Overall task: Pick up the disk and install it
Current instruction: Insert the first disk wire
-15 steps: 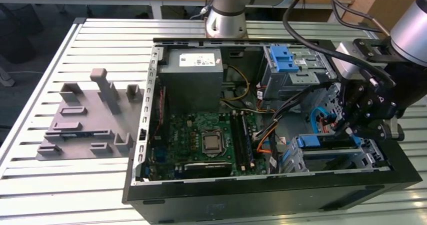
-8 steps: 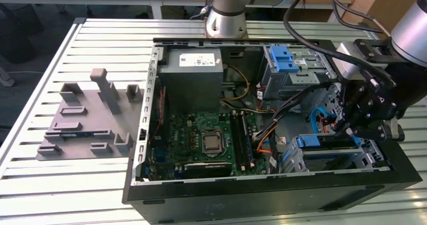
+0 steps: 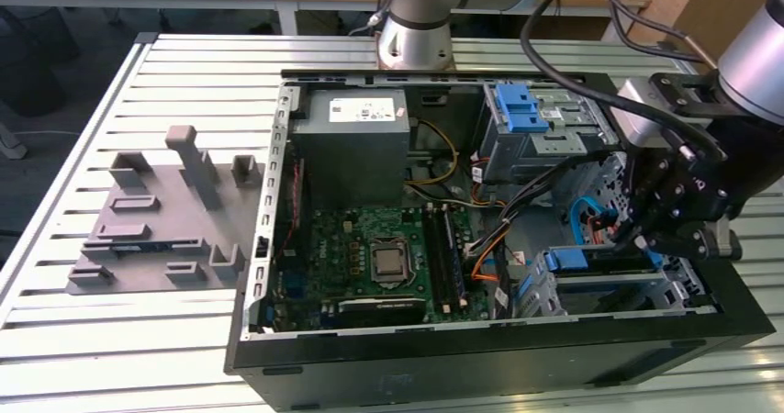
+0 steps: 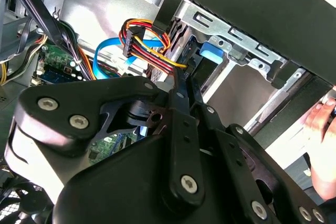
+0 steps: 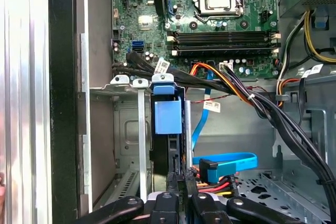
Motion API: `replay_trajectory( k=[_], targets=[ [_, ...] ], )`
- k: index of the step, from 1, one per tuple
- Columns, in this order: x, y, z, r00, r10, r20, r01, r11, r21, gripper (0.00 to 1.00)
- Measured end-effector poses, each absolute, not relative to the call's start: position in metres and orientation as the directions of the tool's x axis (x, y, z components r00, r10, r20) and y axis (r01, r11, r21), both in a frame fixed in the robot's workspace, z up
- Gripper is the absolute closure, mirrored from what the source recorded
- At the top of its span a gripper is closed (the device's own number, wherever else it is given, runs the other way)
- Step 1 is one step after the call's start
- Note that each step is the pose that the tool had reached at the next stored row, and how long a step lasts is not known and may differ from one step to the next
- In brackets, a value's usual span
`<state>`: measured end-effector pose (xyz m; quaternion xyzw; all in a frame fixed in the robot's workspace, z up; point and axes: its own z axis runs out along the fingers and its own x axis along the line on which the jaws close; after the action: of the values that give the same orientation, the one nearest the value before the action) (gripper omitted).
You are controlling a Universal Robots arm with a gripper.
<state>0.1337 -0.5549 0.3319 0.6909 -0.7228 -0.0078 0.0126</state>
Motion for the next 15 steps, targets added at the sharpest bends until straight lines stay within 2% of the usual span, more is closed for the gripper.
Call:
replay_trajectory(
  k=[11, 12, 15],
  targets=[
    [0.1345, -0.5553, 0.3299, -0.046, -0.999, 0.008, -0.998, 0.046, 0.030, 0.83],
    [0.1344, -0.5553, 0.3304, -0.046, -0.999, 0.008, -0.998, 0.046, 0.030, 0.76],
    [0.1344, -0.5553, 0.3334, -0.046, -0.999, 0.008, -0.998, 0.046, 0.030, 0.76]
  ],
)
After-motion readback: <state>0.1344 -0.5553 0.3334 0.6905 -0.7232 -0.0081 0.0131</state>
